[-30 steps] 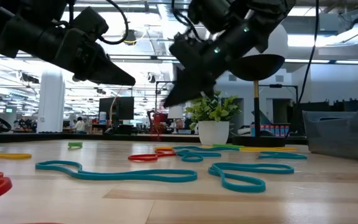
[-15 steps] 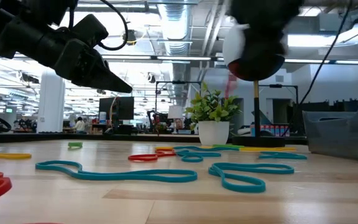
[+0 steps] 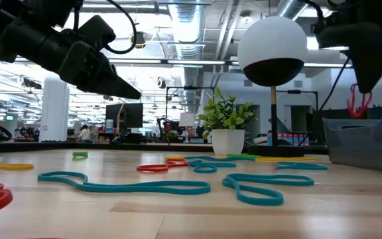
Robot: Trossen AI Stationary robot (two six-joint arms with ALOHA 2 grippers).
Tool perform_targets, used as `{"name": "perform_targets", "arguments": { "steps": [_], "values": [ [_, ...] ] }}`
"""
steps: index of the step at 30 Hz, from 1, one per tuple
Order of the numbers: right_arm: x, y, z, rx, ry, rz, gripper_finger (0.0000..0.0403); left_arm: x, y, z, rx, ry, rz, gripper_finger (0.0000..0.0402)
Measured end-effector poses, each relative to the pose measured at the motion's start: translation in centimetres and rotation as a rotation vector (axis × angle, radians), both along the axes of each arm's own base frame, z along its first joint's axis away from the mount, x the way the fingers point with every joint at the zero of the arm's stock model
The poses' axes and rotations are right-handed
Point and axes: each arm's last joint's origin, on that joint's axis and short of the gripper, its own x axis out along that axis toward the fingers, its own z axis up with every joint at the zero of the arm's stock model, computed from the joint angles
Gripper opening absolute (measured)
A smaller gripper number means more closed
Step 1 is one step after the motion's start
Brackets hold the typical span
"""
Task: Pick and place items into bin
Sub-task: Put the red rubber band into the black transparent bin, then put the left green rubber band into the black transparent bin
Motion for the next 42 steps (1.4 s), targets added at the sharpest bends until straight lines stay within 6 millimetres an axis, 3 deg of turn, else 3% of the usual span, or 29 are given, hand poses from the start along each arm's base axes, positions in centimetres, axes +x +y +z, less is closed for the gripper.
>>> {"name": "perform_targets", "arguments": {
  "steps": [5, 13, 18, 22, 27, 33, 37, 40, 42],
  "values": [
    [0.8, 0.3, -1.5, 0.084, 0.125, 0.008, 0.0017, 0.0, 0.0, 0.0, 0.000, 0.000, -0.001, 0.0110],
    [1.8, -0.9, -2.5, 0.197, 0.239, 0.039, 0.0072, 0.0, 0.0, 0.0, 0.008, 0.002, -0.004, 0.0110],
    [1.7, -1.6, -2.4, 0.197, 0.281, 0.026, 0.0087, -0.2, 0.0, 0.5, 0.033, -0.013, -0.015, 0.0110],
    [1.2, -1.9, -1.0, 0.139, 0.308, -0.003, 0.0087, -1.1, 0.3, 2.5, 0.038, -0.090, 0.020, 0.0110],
    [1.2, -2.0, 2.0, 0.205, 0.221, 0.238, 0.0087, -4.4, 1.3, 5.8, 0.102, -0.153, 0.128, 0.0110],
    [0.6, -2.1, 5.3, 0.166, 0.071, 0.301, 0.0080, -9.9, 2.5, 8.7, 0.116, -0.275, 0.184, 0.0110],
    [-0.9, -2.5, 7.5, -0.042, -0.075, 0.429, 0.0080, -13.5, 3.3, 9.3, 0.076, -0.364, 0.196, 0.0110],
    [-2.7, -2.9, 9.7, -0.068, -0.277, 0.462, 0.0079, -15.9, 3.8, 8.9, -0.002, -0.420, 0.206, 0.0110],
    [-3.6, -2.8, 10.6, -0.072, -0.427, 0.534, 0.0079, -16.2, 3.9, 8.7, -0.033, -0.388, 0.222, 0.0110]
  ]
}}
